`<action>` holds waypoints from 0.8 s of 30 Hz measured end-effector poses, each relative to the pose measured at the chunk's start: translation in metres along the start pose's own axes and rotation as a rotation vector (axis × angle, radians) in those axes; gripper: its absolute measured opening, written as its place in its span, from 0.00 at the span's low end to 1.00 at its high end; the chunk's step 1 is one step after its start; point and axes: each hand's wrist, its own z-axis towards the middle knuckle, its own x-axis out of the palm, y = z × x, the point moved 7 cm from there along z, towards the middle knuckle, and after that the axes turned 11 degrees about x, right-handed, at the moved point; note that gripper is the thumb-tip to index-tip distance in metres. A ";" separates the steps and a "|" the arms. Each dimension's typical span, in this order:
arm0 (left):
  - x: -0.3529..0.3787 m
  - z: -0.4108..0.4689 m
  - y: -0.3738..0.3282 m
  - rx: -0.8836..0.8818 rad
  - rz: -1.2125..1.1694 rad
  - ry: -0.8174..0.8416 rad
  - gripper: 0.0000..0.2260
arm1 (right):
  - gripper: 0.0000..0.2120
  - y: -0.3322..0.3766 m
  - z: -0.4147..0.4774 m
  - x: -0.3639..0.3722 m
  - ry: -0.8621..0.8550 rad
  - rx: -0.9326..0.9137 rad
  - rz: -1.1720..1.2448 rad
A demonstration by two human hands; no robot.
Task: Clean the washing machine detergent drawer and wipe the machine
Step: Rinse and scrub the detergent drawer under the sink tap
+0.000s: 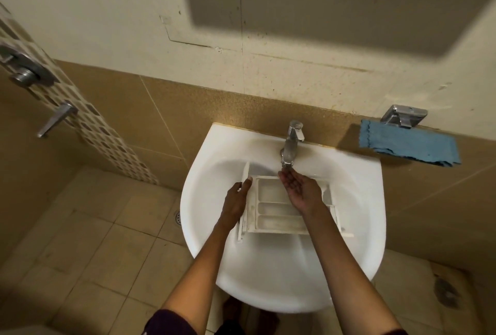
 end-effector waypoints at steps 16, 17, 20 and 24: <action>-0.005 0.008 0.004 -0.064 -0.061 -0.006 0.23 | 0.05 0.013 0.016 0.005 -0.112 -0.070 -0.113; -0.004 0.008 0.003 -0.065 -0.059 -0.003 0.22 | 0.05 0.012 0.015 0.003 -0.132 -0.064 -0.094; -0.004 0.009 0.004 -0.068 -0.057 -0.003 0.19 | 0.15 -0.004 0.005 -0.002 -0.110 0.032 0.021; -0.005 0.008 0.004 -0.072 -0.045 -0.004 0.20 | 0.13 -0.029 -0.022 0.008 -0.104 0.210 -0.726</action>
